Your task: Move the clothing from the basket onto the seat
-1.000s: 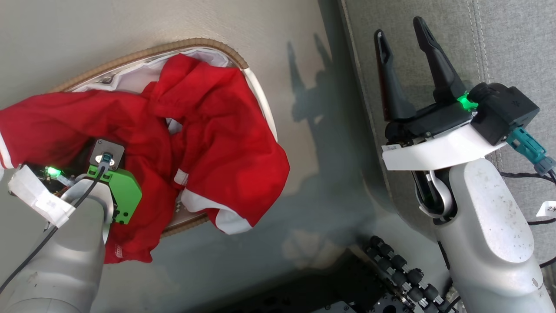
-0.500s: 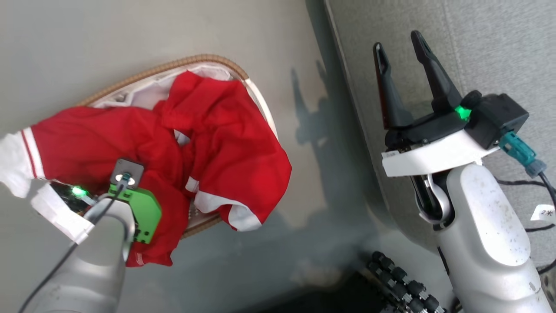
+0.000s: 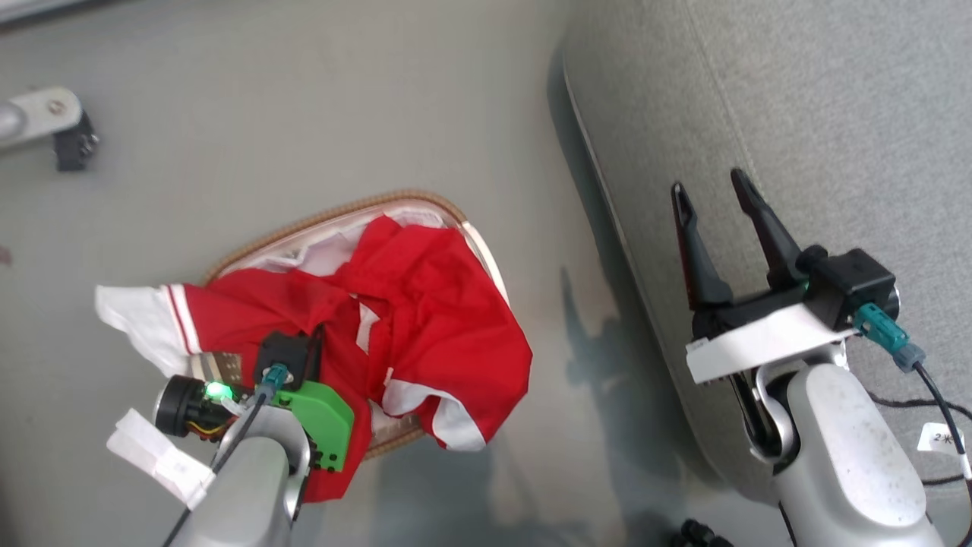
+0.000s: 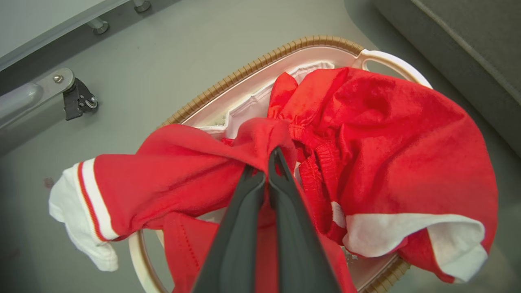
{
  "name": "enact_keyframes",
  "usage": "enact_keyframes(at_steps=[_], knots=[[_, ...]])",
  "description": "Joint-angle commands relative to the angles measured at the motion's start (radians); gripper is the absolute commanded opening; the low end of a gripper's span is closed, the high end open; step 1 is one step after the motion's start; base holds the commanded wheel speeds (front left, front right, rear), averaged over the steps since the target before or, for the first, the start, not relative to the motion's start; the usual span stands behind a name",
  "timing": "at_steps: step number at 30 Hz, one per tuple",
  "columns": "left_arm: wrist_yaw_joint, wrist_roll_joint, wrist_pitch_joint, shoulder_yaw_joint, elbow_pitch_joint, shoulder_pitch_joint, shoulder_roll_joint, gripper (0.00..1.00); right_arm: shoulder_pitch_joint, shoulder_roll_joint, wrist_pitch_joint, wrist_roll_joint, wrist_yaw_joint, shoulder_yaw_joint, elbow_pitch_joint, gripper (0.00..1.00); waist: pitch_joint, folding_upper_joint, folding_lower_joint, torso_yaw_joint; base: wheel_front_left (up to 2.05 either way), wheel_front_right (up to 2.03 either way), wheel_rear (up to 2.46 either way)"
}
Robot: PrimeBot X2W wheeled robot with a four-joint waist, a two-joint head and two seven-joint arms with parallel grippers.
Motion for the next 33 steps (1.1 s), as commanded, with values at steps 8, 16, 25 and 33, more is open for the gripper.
enact_keyframes(at_steps=[8, 16, 25, 33], knots=[[0.002, -0.01, -0.001, 0.0, -0.223, 0.155, -0.026, 0.0, 0.12, -0.004, -0.005, -0.033, -0.001, -0.03, 0.039, 1.0, -0.296, 0.0, 0.0, 0.099, 0.0, 0.0, 0.0], [-0.008, -0.019, -0.001, 0.019, -0.428, 0.228, -0.04, 0.0, 0.19, -0.004, -0.005, -0.047, -0.001, -0.031, 0.055, 1.0, -0.397, 0.0, 0.0, 0.129, 0.0, 0.0, 0.0], [-0.023, -0.055, -0.001, 0.029, -0.644, 0.271, -0.05, 0.0, 0.238, -0.004, -0.005, -0.04, -0.001, -0.007, 0.075, 1.0, -0.467, 0.0, 0.0, 0.139, 0.0, 0.0, 0.0], [-0.013, -0.104, -0.001, -0.006, -0.77, 0.245, -0.051, 0.0, 0.272, -0.004, -0.005, -0.034, -0.001, 0.018, 0.09, 1.0, -0.5, 0.0, 0.0, 0.139, 0.0, 0.0, 0.0]])
